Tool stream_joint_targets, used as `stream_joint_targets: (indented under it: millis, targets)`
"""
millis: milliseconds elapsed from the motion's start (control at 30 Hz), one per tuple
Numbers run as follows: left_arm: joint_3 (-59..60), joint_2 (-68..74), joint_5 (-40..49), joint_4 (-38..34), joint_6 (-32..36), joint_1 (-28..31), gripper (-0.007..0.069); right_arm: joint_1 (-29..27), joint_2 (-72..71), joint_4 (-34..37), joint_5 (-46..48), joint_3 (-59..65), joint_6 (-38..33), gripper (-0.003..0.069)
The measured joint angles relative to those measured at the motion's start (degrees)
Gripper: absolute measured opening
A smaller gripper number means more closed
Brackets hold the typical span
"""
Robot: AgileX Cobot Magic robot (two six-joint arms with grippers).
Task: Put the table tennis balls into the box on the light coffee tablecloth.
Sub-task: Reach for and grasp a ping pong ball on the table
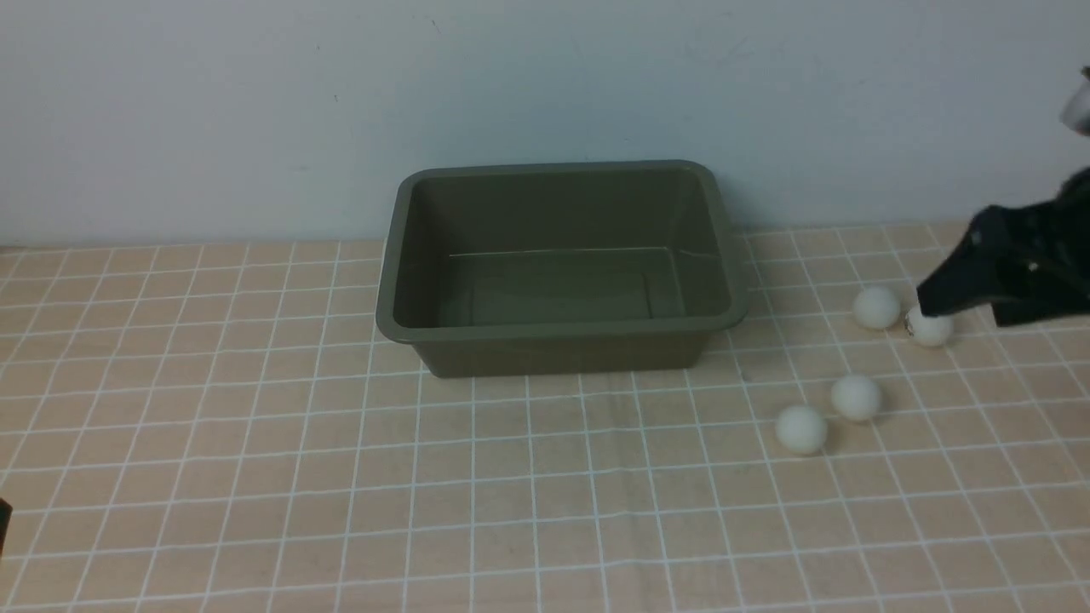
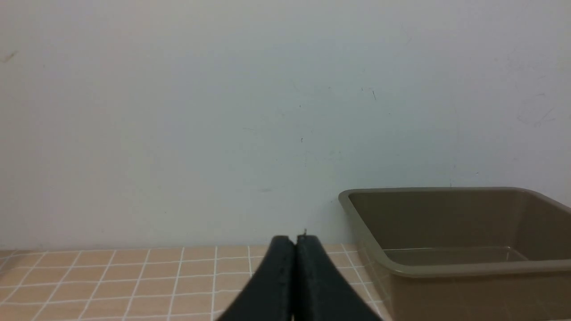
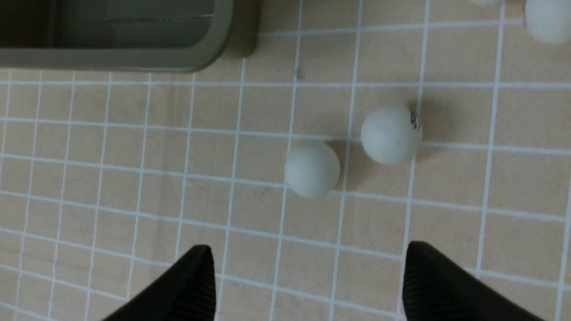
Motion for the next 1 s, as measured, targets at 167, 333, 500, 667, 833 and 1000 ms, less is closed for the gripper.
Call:
stream_joint_targets:
  millis: [167, 333, 500, 667, 833, 1000]
  targets:
    - [0.0, 0.0, 0.0, 0.0, 0.0, 0.0, -0.0064, 5.94, 8.32, -10.86, 3.29, -11.44, 1.37, 0.0509]
    - [0.0, 0.0, 0.0, 0.0, 0.0, 0.0, -0.0064, 10.75, 16.27, -24.52, 3.99, -20.86, 7.65, 0.0509]
    - [0.0, 0.0, -0.04, 0.0, 0.0, 0.0, -0.0064, 10.93, 22.53, -29.28, 4.03, -25.59, 11.09, 0.0509]
    - [0.0, 0.0, -0.04, 0.0, 0.0, 0.0, -0.0064, 10.2, 27.24, -29.36, 3.98, -28.51, 11.38, 0.0509]
    - [0.0, 0.0, -0.04, 0.0, 0.0, 0.0, -0.0064, 9.33, 32.43, -29.19, 3.28, -32.71, 11.38, 0.0509]
    - [0.0, 0.0, -0.04, 0.0, 0.0, 0.0, -0.0064, 9.03, 35.19, -28.68, 2.63, -35.1, 11.38, 0.0509]
